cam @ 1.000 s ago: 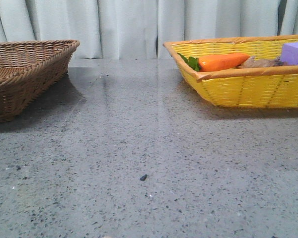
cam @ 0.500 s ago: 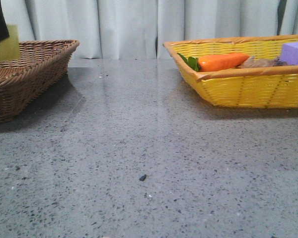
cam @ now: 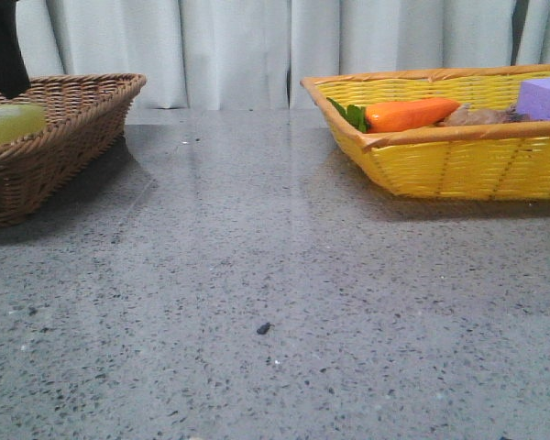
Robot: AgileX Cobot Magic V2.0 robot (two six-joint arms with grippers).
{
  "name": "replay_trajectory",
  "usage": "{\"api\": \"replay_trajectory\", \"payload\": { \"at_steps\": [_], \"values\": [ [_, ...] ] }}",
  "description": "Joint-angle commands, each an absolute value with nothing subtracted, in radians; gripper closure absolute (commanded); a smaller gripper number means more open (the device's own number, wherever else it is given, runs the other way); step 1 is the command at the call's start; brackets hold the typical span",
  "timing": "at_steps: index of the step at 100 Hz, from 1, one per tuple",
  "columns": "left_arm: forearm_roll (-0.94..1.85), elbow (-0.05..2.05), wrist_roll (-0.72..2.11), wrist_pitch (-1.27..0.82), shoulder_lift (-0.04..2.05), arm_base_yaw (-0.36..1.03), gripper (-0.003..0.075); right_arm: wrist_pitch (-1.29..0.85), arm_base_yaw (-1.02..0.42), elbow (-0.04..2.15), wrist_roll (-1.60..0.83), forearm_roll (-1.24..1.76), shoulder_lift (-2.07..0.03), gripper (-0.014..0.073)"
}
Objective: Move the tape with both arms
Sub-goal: 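Lift the tape roll with the left gripper and carry it over the brown basket, then lower the tape roll into the brown basket and open the left gripper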
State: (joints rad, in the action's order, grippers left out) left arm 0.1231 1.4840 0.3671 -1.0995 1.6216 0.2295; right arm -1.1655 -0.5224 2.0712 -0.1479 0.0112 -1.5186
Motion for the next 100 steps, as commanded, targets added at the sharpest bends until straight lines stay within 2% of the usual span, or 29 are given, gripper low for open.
{"api": "replay_trajectory", "payload": {
  "at_steps": [1, 23, 33, 40, 58, 82, 100],
  "values": [
    [0.131, 1.513, 0.357, -1.066, 1.574, 0.229, 0.0395, -1.098, -0.514, 2.098, -0.158, -0.005, -1.477, 0.0666],
    [0.109, 1.528, 0.355, -1.084, 1.543, 0.229, 0.04, -1.104, -0.514, 2.098, -0.158, -0.013, -1.45, 0.0666],
    [0.116, 1.545, 0.326, -1.086, 1.497, 0.229, 0.0443, -1.102, -0.514, 2.089, -0.158, -0.012, -1.426, 0.0666],
    [0.151, 1.547, 0.316, -1.084, 1.45, 0.229, 0.0507, -1.089, -0.514, 2.059, -0.158, -0.012, -1.397, 0.0666],
    [0.224, 1.543, 0.315, -1.084, 1.306, 0.229, 0.0743, -1.01, -0.514, 1.901, -0.158, -0.014, -1.264, 0.0666],
    [0.237, 1.536, 0.308, -1.081, 1.114, 0.229, 0.0741, -0.81, -0.514, 1.545, -0.135, -0.015, -0.99, 0.0666],
    [0.241, 1.416, 0.308, -0.974, 0.938, 0.229, 0.0741, -0.667, -0.514, 1.251, -0.135, -0.021, -0.751, 0.0666]
  ]
}}
